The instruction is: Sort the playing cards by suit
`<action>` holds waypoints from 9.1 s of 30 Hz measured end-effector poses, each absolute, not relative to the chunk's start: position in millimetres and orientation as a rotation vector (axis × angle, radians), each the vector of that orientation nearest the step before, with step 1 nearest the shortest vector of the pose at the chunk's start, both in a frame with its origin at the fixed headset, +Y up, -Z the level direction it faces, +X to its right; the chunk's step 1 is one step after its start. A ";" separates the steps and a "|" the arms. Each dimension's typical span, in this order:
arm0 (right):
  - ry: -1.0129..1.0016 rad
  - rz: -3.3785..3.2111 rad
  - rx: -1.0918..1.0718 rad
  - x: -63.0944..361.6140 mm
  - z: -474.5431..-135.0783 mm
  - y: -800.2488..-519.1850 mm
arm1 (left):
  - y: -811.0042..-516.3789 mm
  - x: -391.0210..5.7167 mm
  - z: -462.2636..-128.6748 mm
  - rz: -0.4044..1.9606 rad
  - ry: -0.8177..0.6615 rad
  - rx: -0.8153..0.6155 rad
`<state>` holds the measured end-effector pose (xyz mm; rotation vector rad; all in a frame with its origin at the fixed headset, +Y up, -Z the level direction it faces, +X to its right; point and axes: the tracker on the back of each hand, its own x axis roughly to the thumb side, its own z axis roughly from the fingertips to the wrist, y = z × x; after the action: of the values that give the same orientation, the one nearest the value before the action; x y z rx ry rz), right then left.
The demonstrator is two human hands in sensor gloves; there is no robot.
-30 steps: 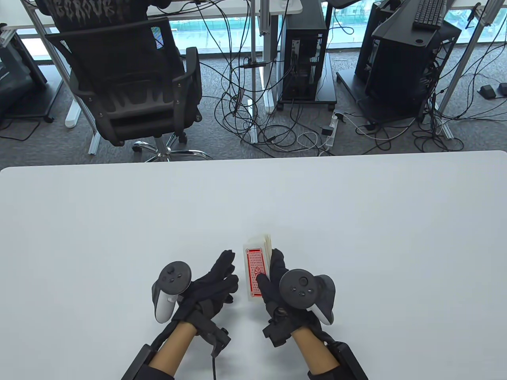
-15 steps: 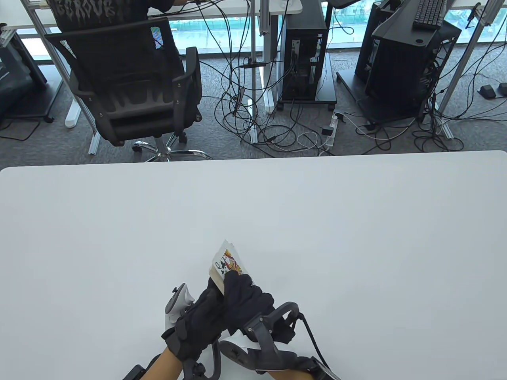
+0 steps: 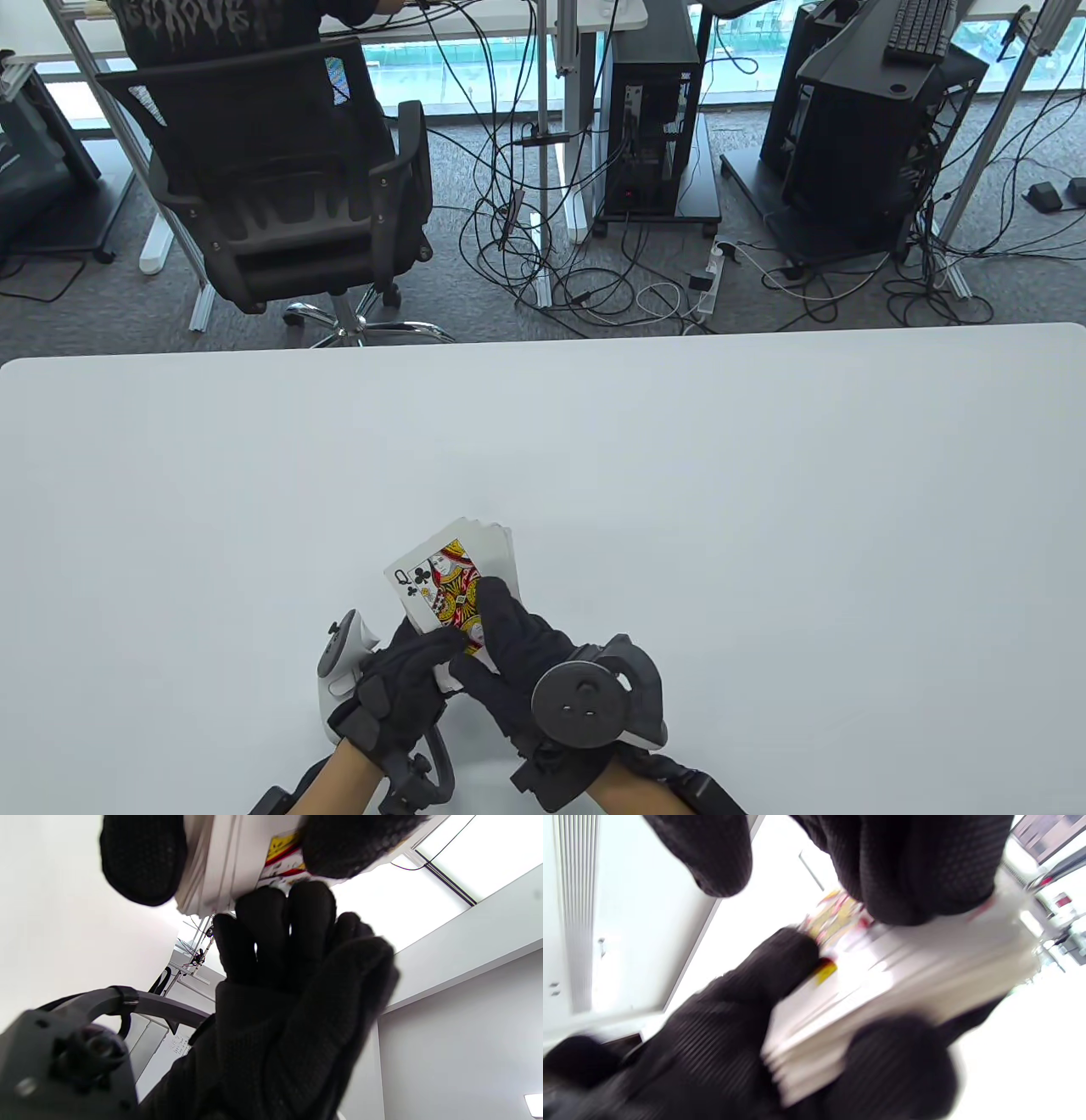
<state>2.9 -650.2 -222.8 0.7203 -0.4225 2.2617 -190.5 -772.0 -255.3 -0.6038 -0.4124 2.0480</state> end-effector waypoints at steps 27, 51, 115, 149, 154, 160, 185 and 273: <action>-0.273 2.122 0.561 29.4 -252.9 -707.9 | -783.5 -185.7 -249.8 2.082 -0.458 -0.747; 0.221 2.502 -0.300 39.5 -355.8 -765.4 | -788.8 -219.7 -259.8 2.273 -0.305 -0.537; -0.284 2.343 0.441 6.8 -295.7 -710.5 | -805.1 -220.7 -264.6 2.159 -0.292 -0.588; 0.294 3.152 -0.255 -3.0 -359.5 -775.0 | -800.4 -225.9 -263.4 2.217 -0.255 -0.542; 0.277 3.249 -0.227 -5.5 -357.9 -773.0 | -800.9 -226.2 -263.5 2.211 -0.259 -0.549; 0.110 3.028 -0.015 -0.3 -345.5 -741.1 | -801.9 -225.6 -263.7 2.197 -0.247 -0.559; -0.275 2.334 0.564 -13.5 -267.5 -708.8 | -801.8 -219.3 -264.5 2.140 -0.334 -0.641; -0.115 2.225 0.488 -2.7 -265.0 -742.3 | -810.1 -213.4 -262.8 2.101 -0.295 -0.701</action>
<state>-2.7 -742.3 -265.0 0.4884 -0.1152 2.2252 -213.4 -810.1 -262.8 -0.7006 -0.2945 2.1007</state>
